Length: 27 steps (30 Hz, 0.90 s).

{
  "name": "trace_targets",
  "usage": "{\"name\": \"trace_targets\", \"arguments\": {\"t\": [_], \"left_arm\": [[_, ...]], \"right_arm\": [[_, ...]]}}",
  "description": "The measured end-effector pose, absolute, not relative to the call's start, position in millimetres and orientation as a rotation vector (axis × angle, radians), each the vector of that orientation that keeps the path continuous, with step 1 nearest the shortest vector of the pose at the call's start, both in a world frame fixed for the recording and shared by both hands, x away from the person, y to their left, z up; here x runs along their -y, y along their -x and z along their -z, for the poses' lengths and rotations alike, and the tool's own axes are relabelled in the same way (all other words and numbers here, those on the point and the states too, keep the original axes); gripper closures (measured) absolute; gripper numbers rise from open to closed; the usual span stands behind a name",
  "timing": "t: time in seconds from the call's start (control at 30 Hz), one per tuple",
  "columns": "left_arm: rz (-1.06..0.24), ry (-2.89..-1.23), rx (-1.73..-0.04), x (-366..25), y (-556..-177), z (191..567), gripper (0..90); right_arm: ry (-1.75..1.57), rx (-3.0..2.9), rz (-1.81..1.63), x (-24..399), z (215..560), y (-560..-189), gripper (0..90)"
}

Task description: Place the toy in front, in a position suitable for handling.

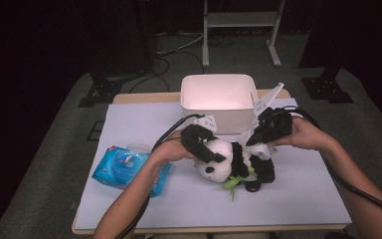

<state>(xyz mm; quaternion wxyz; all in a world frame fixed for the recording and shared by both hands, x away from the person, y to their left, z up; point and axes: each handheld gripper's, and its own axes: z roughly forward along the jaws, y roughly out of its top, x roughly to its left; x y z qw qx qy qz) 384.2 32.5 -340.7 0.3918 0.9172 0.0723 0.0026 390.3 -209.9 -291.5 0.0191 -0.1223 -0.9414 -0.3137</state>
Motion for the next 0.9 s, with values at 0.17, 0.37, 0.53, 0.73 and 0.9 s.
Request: {"name": "trace_targets", "arguments": {"t": [0.17,0.37,0.53,0.73,0.9], "left_arm": [[0.022,-2.347,-0.206,-32,-383,353,29.5],[0.049,-2.359,-0.233,-33,-377,353,17.8],[0.074,-2.329,-0.272,-43,-372,347,12.8],[0.091,-2.327,-0.309,-55,-369,347,14.1],[0.164,-2.342,-0.281,-57,-364,359,23.2]], "right_arm": [[0.386,2.908,0.957,208,302,-391,82.3],[0.378,2.911,0.937,204,312,-382,82.4],[0.335,2.915,0.947,200,315,-370,82.4],[0.283,2.905,0.968,197,317,-354,82.4],[0.228,2.928,0.926,190,314,-344,82.4]]}}
